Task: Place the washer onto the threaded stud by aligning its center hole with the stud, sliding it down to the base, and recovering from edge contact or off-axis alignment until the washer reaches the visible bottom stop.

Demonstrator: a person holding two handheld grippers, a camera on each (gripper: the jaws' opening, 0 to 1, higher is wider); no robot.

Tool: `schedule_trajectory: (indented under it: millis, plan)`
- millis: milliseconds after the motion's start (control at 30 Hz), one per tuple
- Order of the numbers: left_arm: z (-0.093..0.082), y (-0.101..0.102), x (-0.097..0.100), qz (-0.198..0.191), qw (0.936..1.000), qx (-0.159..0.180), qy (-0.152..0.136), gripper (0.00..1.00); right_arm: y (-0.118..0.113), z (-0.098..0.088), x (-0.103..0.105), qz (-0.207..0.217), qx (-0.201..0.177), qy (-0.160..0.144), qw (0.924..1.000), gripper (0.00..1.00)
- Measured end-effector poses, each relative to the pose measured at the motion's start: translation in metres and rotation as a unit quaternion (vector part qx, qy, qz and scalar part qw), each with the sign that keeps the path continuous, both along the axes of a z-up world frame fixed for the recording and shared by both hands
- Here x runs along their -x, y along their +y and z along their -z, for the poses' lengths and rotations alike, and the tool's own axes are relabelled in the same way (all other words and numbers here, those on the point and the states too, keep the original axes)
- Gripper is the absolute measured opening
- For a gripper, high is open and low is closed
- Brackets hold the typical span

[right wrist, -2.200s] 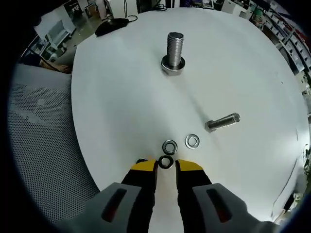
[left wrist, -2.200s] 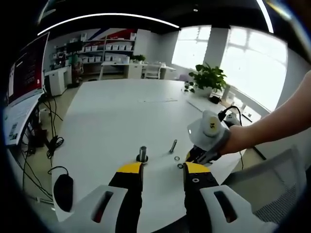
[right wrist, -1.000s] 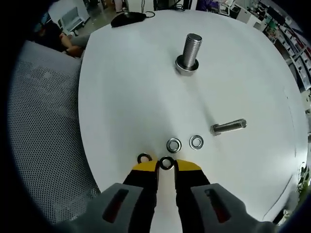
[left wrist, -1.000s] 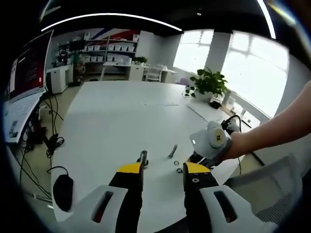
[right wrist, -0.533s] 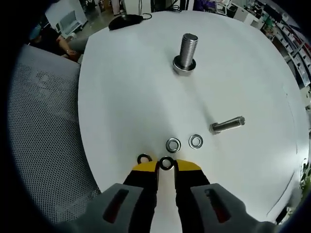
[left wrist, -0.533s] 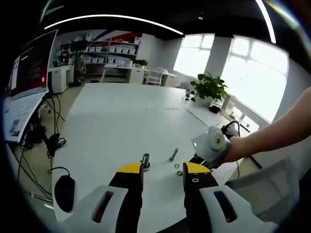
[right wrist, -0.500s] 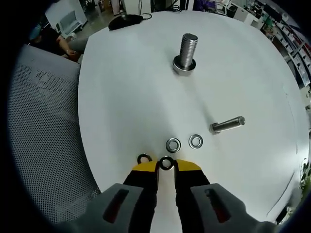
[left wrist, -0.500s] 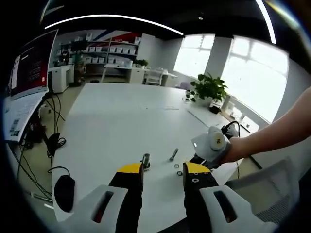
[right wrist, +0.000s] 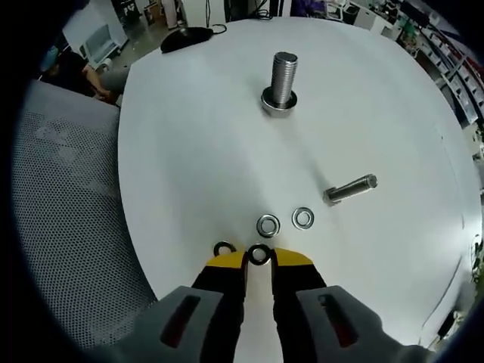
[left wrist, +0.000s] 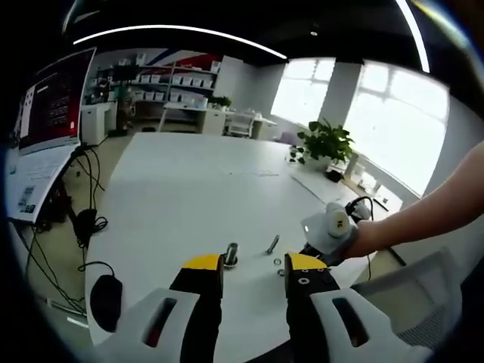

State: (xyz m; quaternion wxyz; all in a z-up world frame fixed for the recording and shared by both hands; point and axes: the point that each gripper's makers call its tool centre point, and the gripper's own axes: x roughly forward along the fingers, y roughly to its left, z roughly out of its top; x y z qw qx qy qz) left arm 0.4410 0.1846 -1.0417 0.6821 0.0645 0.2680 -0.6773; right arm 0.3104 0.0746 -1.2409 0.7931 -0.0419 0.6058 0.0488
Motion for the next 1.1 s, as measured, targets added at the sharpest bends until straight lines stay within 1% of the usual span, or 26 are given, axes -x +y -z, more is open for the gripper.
schedule_trajectory:
  millis: [67,100,233,333,400,533,567,600,733,800,867,933,1033,1100]
  plan:
    - [0.0,0.003,-0.002,0.006,1.0,0.002,0.005,0.3,0.002,-0.002,0.001,-0.002,0.0,0.003,1.0,0.15]
    - [0.001,0.005,-0.005,0.01,0.9999,0.002,0.004,0.3,0.002,-0.001,0.001,-0.002,0.0,0.004,1.0,0.15]
    - [-0.003,0.014,-0.004,0.021,0.9998,0.004,-0.001,0.3,0.001,0.0,0.0,-0.001,-0.001,0.006,1.0,0.15]
    - [0.001,0.019,-0.007,0.023,0.9997,0.005,-0.004,0.3,0.0,0.001,0.0,-0.002,0.0,0.006,1.0,0.15]
    - [0.005,0.022,-0.009,0.021,0.9997,-0.001,-0.009,0.3,0.005,-0.003,0.002,0.0,0.001,0.005,1.0,0.15]
    - [0.006,0.024,-0.007,0.024,0.9996,-0.001,-0.014,0.3,0.002,0.0,0.001,0.0,0.001,0.001,1.0,0.15]
    - [0.005,0.024,-0.005,0.028,0.9995,-0.002,-0.018,0.3,0.003,-0.001,0.002,-0.002,0.003,0.0,1.0,0.15]
    - [0.006,0.025,-0.005,0.035,0.999,-0.003,-0.028,0.3,0.003,-0.002,0.003,-0.003,0.003,-0.001,1.0,0.14]
    - [0.014,0.03,-0.011,0.055,0.9971,-0.015,-0.051,0.29,0.0,0.002,0.0,0.0,0.001,-0.006,1.0,0.14]
    - [0.016,0.032,-0.013,0.053,0.9971,-0.02,-0.051,0.29,0.002,-0.001,0.002,0.0,0.0,-0.006,1.0,0.14]
    - [0.017,0.034,-0.011,0.051,0.9974,-0.025,-0.044,0.3,0.003,-0.002,0.001,-0.003,0.001,-0.005,1.0,0.14]
    - [0.017,0.035,-0.007,0.05,0.9973,-0.026,-0.046,0.3,0.006,-0.005,0.003,-0.002,0.001,-0.006,1.0,0.14]
    - [0.021,0.035,-0.007,0.046,0.9978,-0.027,-0.04,0.3,0.0,-0.002,0.002,0.007,-0.002,-0.013,0.9999,0.14]
    - [0.02,0.035,-0.004,0.045,0.9978,-0.027,-0.04,0.3,-0.002,0.0,0.001,0.011,-0.005,-0.02,0.9997,0.14]
